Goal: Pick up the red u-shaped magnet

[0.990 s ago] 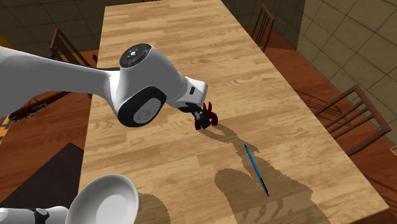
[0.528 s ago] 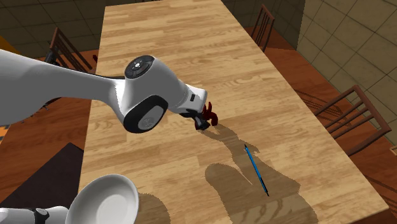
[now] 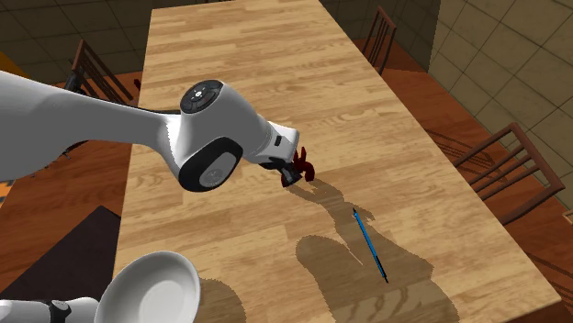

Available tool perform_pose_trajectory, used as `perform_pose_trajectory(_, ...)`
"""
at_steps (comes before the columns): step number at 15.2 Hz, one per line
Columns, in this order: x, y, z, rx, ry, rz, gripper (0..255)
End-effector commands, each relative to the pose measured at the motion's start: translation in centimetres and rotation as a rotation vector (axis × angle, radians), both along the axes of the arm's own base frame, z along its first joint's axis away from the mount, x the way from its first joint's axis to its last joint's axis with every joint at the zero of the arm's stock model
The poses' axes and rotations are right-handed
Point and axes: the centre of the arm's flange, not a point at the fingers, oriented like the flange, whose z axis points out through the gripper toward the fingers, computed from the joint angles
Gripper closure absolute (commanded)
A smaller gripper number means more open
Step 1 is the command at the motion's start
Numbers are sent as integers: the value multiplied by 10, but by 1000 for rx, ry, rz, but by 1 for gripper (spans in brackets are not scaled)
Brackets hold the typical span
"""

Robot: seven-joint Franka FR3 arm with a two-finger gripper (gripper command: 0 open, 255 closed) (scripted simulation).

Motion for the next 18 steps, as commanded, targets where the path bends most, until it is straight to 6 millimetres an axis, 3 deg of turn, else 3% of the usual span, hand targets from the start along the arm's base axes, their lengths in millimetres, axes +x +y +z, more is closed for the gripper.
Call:
perform_pose_trajectory(1,0,0,0,0,1,0,255)
perform_pose_trajectory(16,0,0,79,0,1,0,255)
perform_pose_trajectory(18,0,0,80,0,1,0,255)
